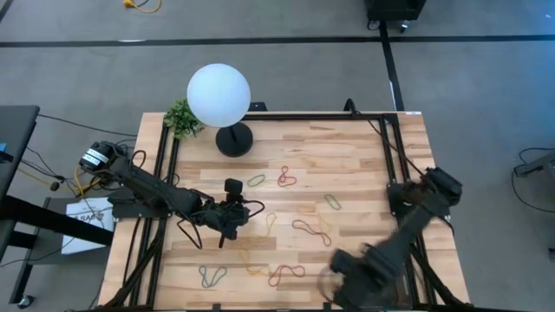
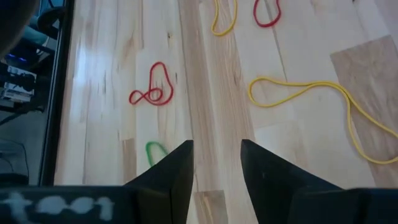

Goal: Pick and place items into bin
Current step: Put the blue rubber band into the black bin

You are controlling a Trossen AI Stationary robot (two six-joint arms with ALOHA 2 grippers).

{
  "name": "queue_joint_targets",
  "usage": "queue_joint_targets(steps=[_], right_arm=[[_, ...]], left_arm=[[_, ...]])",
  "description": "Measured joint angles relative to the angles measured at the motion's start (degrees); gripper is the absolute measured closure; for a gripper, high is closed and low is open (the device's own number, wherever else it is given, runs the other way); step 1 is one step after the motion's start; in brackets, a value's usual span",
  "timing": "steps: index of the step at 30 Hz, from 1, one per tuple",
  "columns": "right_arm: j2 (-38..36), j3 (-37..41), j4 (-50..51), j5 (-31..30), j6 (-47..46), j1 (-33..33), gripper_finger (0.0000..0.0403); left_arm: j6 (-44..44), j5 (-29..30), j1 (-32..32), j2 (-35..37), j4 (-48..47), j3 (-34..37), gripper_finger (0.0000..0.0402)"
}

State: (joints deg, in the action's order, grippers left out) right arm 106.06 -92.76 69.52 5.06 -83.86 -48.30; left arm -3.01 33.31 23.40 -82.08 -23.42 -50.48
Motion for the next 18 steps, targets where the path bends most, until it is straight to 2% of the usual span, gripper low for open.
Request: queue_joint_targets(steps=[4,10,15,18], right_arm=[[0.07,1.40,0.41,-1.09,-19.72,-7.77,0.0403],[0.11,2.84,0.46,-6.96,-35.42,-15.88,0.0402],[0.11,4.73,0.40,-13.24,-35.22,-16.25,0.0402],[0.13,6.24,0.10,-14.12,-34.65,-14.75,0.0400]], left_arm=[[0.04,-0.04,0.00,0.00,0.00,0.00,0.0276],[0.09,-0.06,0.00,0.00,0.02,0.00,0.0276],[0.09,-0.08,0.00,0.00,0.01,0.00,0.0276],[0.24,-0.10,0.00,0.00,-0.03,0.00,0.0276]])
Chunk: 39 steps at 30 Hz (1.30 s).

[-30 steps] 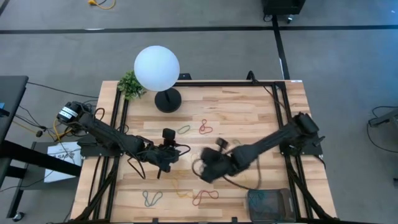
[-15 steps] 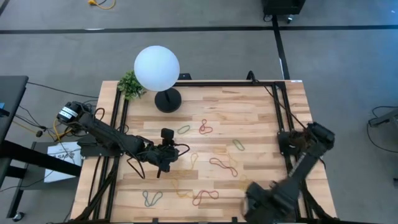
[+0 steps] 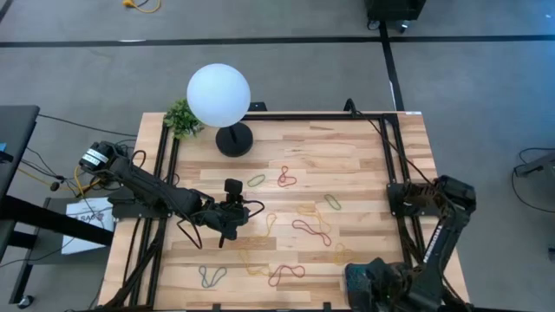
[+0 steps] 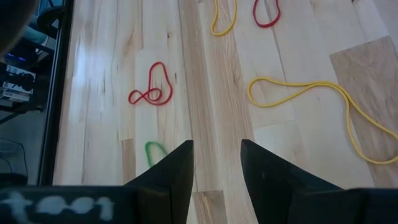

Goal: Pick and place items into bin
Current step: Put the blue rubber band into the black bin

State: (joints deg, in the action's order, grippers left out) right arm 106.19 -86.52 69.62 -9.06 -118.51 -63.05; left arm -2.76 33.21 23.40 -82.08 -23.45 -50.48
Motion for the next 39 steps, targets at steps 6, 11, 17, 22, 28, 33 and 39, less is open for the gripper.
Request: queue_joint_targets(steps=[6,11,17,22,28,33,39], right_arm=[[0.01,2.97,-2.65,1.09,1.62,3.17,0.0382],[0.04,4.42,-6.73,6.12,3.60,4.73,0.0357],[0.04,4.37,-14.04,6.12,10.71,6.48,0.0344],[0.04,4.37,-16.74,6.06,17.80,8.49,0.0344],[0.04,4.01,-22.52,6.08,20.74,11.10,0.0344],[0.04,1.86,-23.98,4.82,28.86,11.54,0.0344],[0.02,1.33,-23.83,-4.51,41.91,11.30,0.0344]], left_arm=[[0.34,-0.10,0.00,0.00,-0.23,0.00,0.0276],[0.39,-1.09,0.00,0.00,-0.57,0.00,0.0276],[0.39,-2.58,0.02,0.00,-1.31,0.00,0.0276],[0.48,-2.93,0.00,0.00,-2.40,0.00,0.0276],[4.01,-15.50,0.02,0.00,-8.91,-0.02,0.0276],[11.42,-37.06,1.03,0.00,-9.68,-0.02,0.0276],[18.22,-43.67,5.26,-0.52,-10.48,0.02,0.0276]])
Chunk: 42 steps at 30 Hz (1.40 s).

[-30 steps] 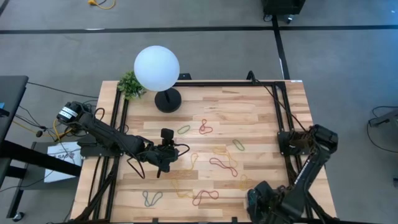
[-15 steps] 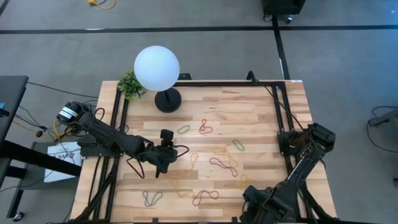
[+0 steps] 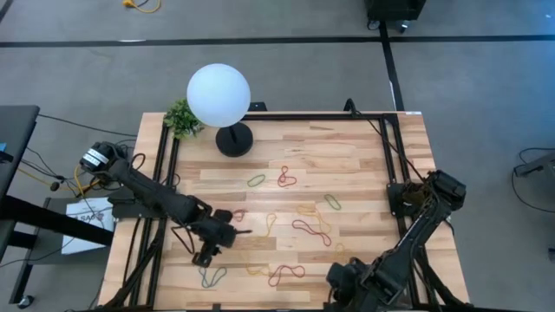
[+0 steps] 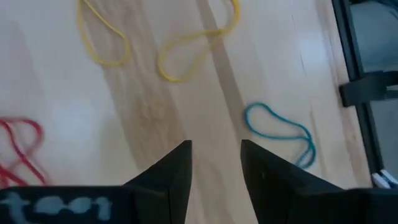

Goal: Pick and place items into bin
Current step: Put the blue rubber band into the black bin

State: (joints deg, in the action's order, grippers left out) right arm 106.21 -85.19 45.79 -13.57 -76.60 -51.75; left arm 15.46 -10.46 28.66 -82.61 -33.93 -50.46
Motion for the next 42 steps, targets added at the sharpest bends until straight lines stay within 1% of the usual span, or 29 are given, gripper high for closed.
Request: queue_joint_targets(steps=[3,6,8,10,12,14,16,20,22,24,28,32,34,38,42], right_arm=[[0.00,0.00,-0.02,-8.64,10.76,0.16,0.0344],[0.00,0.00,-0.17,-19.43,20.90,1.03,0.0344],[0.00,0.00,-0.40,-27.05,26.00,2.05,0.0344],[0.00,0.00,-1.05,-33.45,30.05,3.35,0.0344],[0.00,0.00,-1.36,-37.24,33.66,5.02,0.0344],[0.00,0.00,-1.35,-38.20,36.18,6.97,0.0344],[0.00,0.00,-1.29,-37.64,36.61,9.03,0.0344],[0.00,0.00,-1.25,-37.15,39.31,12.64,0.0344],[0.00,0.00,-1.28,-37.28,40.81,14.00,0.0344],[0.00,0.00,-1.26,-37.28,41.16,15.10,0.0344],[0.00,0.00,-1.28,-37.28,42.47,17.30,0.0344],[0.00,0.03,-1.46,-37.28,42.62,19.33,0.0344],[0.00,0.04,-1.77,-37.31,42.22,20.09,0.0344],[-0.02,0.71,-2.49,-37.18,37.73,21.09,0.0344],[-0.02,2.71,-4.07,-37.13,37.52,21.15,0.0344]], left_arm=[[2.02,0.42,2.17,0.00,0.92,0.80,0.0276],[3.54,1.85,4.21,0.00,3.53,2.10,0.0276],[4.51,2.27,4.87,0.00,7.26,3.76,0.0276],[5.58,2.25,5.38,0.00,10.14,5.26,0.0276],[7.73,2.35,5.91,0.00,13.29,6.56,0.0276],[9.68,2.32,6.37,0.00,15.45,7.84,0.0276],[10.44,2.60,7.10,0.00,16.72,8.53,0.0276],[10.15,6.50,9.02,0.00,19.01,8.65,0.0276],[10.61,7.10,10.34,0.00,20.43,8.65,0.0276],[11.94,8.34,11.72,0.00,21.08,8.65,0.0276],[16.33,13.61,14.48,-0.11,20.94,8.65,0.0276],[20.34,16.97,16.48,-2.47,21.03,8.65,0.0276],[22.52,17.17,17.00,-4.98,21.71,8.65,0.0276],[25.44,15.53,18.00,-9.75,22.07,8.67,0.0276],[28.25,17.09,18.63,-11.61,22.36,8.41,0.0276]])
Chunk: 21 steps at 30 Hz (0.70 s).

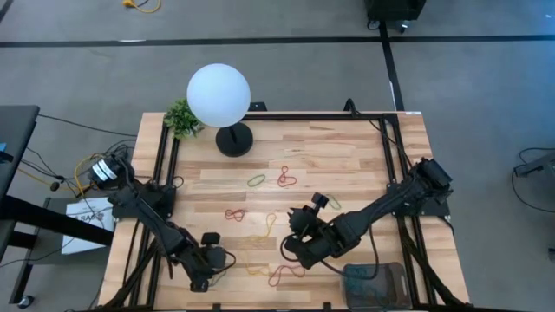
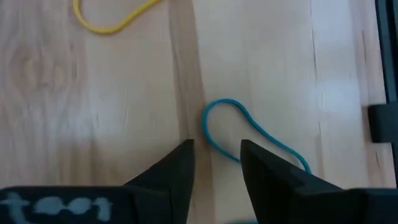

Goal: Pick and place items into bin
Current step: Put the blue rubber band into the black bin

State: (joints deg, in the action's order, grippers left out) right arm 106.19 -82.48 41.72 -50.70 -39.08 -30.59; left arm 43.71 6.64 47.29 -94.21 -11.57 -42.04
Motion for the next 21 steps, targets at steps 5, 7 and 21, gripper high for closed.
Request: queue_joint_targets(steps=[5,7,21], right_arm=[[0.00,1.71,-2.26,0.50,-2.48,-0.14,0.0344],[0.00,3.06,-4.69,0.51,-3.34,-0.37,0.0344],[-0.02,8.98,-23.91,5.13,0.47,-1.26,0.0344]], left_arm=[[2.82,2.18,0.39,-0.15,0.70,0.08,0.0276],[2.95,2.48,0.41,-0.20,1.17,0.13,0.0276],[4.10,9.03,0.46,-5.38,3.54,-0.39,0.0313]])
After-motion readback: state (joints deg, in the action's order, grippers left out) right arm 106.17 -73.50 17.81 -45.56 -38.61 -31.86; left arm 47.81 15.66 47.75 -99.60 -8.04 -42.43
